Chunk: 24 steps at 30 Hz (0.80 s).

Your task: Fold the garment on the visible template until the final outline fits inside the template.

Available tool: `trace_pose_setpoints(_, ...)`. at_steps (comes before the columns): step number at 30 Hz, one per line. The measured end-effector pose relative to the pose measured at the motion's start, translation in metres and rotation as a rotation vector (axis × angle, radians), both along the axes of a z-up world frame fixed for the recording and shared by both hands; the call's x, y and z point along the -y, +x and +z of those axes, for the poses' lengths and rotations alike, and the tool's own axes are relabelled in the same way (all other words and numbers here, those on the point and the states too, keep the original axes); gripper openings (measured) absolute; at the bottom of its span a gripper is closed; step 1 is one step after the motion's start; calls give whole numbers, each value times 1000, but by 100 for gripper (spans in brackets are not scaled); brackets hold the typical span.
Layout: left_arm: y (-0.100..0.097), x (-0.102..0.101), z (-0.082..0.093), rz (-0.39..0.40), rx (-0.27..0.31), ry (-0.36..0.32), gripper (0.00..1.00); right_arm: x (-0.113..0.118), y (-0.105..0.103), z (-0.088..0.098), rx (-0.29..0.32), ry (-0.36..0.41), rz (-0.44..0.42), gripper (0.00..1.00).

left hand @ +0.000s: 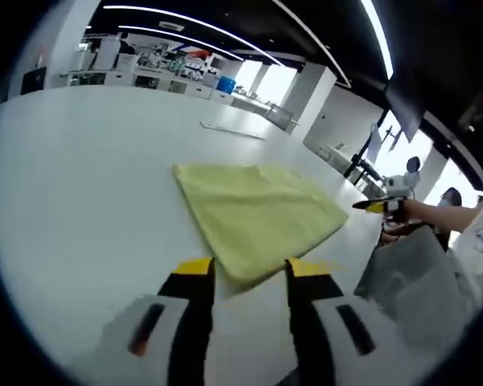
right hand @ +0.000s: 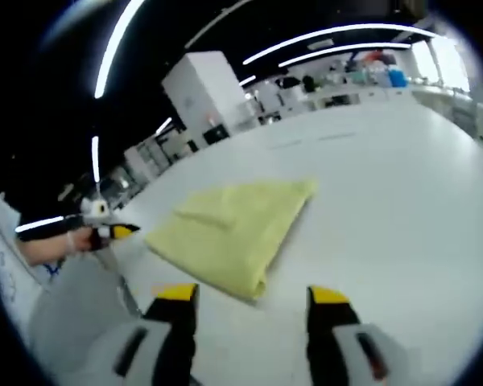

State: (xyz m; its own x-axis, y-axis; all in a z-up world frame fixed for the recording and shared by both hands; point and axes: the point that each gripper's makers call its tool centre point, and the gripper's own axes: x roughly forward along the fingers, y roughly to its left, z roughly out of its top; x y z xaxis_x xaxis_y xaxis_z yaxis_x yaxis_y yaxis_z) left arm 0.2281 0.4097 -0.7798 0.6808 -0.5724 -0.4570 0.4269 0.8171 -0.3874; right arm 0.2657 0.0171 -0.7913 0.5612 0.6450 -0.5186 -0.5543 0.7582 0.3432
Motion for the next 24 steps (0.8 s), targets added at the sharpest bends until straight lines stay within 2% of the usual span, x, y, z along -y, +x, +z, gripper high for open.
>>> trace_pose_setpoints(1,0,1,5,-2,17,8,61,0,0,1,12,-9,-9,91)
trace_pose_setpoints(2,1,1,7,6,33,28,79,0,-2,4,31,-27,-20,100)
trace_pose_setpoints(3,3,3,11,8,63,53,95,-1,-6,5,31,-38,-6,99)
trace_pose_setpoints(4,0,4,10,2,39,63,95,-3,-8,4,26,-44,-6,100)
trace_pose_setpoints(5,-6,9,7,-46,25,79,98,-4,-9,5,29,-49,-5,100)
trace_pose_setpoints(6,-8,14,7,-61,21,78,97,-6,-11,5,36,-53,1,100)
trace_pose_setpoints(8,-9,19,4,-99,44,137,99,-10,-12,4,36,-57,12,100)
trace_pose_setpoints(10,-11,25,3,-88,36,142,99,-14,-13,3,38,-61,22,100)
trace_pose_setpoints(12,-9,26,5,-80,52,127,99,-17,-12,3,40,-60,26,100)
trace_pose_setpoints(14,-6,27,9,-35,61,108,99,-20,-12,4,37,-46,31,100)
trace_pose_setpoints(18,-4,32,17,-27,94,104,99,-27,-13,9,44,-40,48,100)
trace_pose_setpoints(20,-3,33,17,-16,65,110,99,-29,-12,11,37,-34,56,100)
trace_pose_setpoints(21,-2,35,22,-13,80,109,99,-29,-12,12,36,-30,57,100)
trace_pose_setpoints(22,2,36,30,6,128,107,99,-31,-12,14,32,-19,58,100)
trace_pose_setpoints(24,4,35,34,28,135,99,99,-34,-9,16,22,21,50,100)
